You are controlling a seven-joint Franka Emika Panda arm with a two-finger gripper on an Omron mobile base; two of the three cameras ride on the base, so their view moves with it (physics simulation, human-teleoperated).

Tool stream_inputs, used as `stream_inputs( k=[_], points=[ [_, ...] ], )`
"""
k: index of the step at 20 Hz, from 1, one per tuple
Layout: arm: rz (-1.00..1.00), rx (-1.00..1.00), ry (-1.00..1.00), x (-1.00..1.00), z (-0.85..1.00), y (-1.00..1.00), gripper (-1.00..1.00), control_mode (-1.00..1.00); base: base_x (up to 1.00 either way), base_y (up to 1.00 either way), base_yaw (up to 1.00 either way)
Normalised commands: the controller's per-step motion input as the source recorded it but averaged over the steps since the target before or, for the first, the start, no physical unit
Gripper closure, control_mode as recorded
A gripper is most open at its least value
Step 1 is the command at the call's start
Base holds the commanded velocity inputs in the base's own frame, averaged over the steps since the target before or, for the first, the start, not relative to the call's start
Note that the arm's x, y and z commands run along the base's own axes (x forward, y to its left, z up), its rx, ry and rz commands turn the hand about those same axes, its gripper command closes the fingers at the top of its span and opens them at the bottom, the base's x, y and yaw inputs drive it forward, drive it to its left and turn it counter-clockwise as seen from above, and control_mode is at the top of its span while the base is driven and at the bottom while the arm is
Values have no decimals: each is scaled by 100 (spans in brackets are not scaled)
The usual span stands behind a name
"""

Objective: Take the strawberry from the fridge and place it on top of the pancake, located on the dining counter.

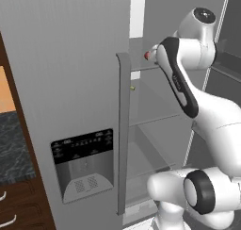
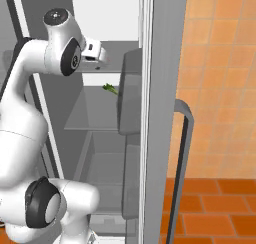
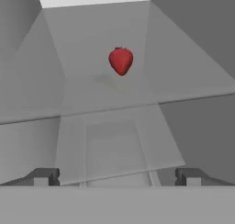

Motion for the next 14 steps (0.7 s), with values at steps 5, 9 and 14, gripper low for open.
stream_inputs(
  k=[5,9,14],
  points=[
    [3,0,8,66,-9,0,-100,-100,0,0,0],
    [4,0,0,38,-11,0,-100,-100,0,0,0],
    [8,0,0,14,-30,0,-100,-100,0,0,0]
  ],
)
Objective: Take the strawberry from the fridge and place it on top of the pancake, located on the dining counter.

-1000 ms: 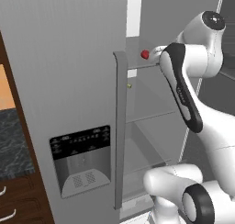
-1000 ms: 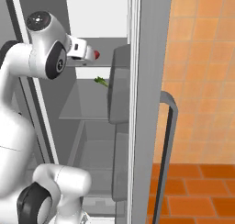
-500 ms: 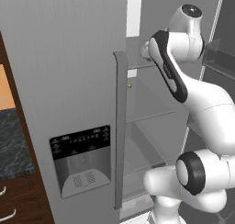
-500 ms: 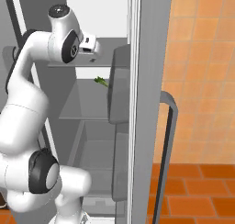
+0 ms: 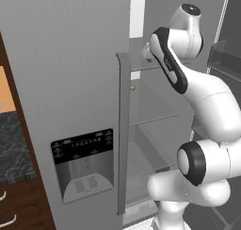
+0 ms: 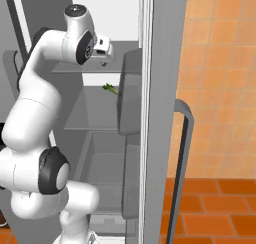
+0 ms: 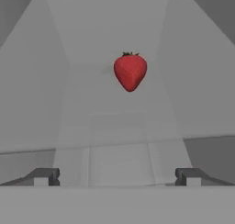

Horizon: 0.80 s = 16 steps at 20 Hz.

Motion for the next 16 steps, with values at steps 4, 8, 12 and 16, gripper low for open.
stream_inputs(
  k=[4,8,12,16],
  points=[
    [6,0,0,21,-13,0,-100,-100,0,0,0],
    [3,0,0,41,-13,0,-100,-100,0,0,0],
    [1,0,0,38,-10,0,-100,-100,0,0,0],
    [0,0,0,38,-1,0,-100,-100,0,0,0]
  ],
)
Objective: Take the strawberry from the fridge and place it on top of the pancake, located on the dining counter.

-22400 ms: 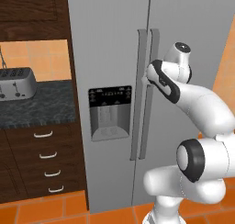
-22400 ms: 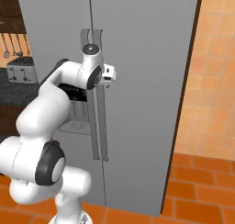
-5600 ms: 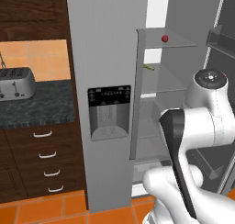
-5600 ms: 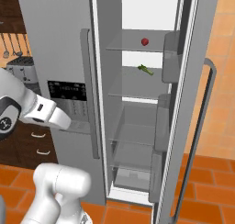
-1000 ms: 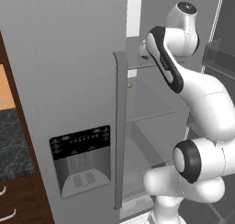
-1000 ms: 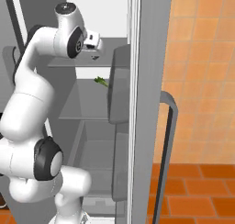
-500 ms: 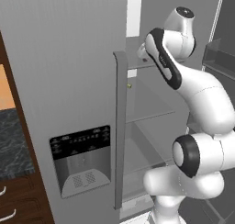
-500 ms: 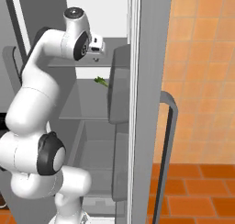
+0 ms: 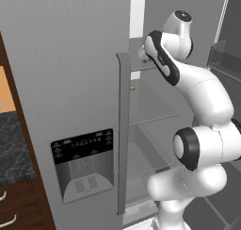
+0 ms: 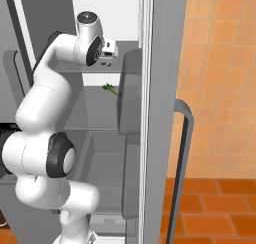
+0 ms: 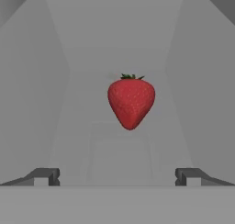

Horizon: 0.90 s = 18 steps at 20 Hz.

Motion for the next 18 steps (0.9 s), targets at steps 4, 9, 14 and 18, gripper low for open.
stream_inputs(
  k=[4,9,14,18],
  points=[
    [0,0,0,35,0,0,-100,-100,0,0,0],
    [0,0,0,29,-1,0,-100,-100,0,0,0],
    [0,0,0,26,-8,0,-100,-100,0,0,0],
    [0,0,0,28,-16,0,-100,-100,0,0,0]
  ],
)
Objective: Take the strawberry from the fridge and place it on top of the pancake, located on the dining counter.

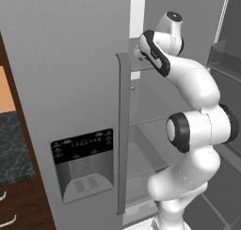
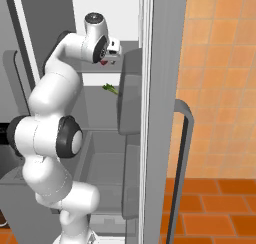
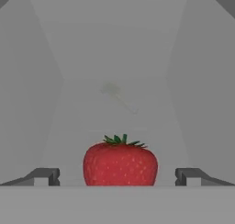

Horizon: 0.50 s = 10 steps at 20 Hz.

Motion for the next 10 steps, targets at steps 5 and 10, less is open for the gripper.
stream_inputs(
  k=[5,10],
  points=[
    [0,0,0,19,-18,0,-100,-100,0,0,0],
    [1,0,0,3,-23,0,100,-100,0,0,0]
  ],
)
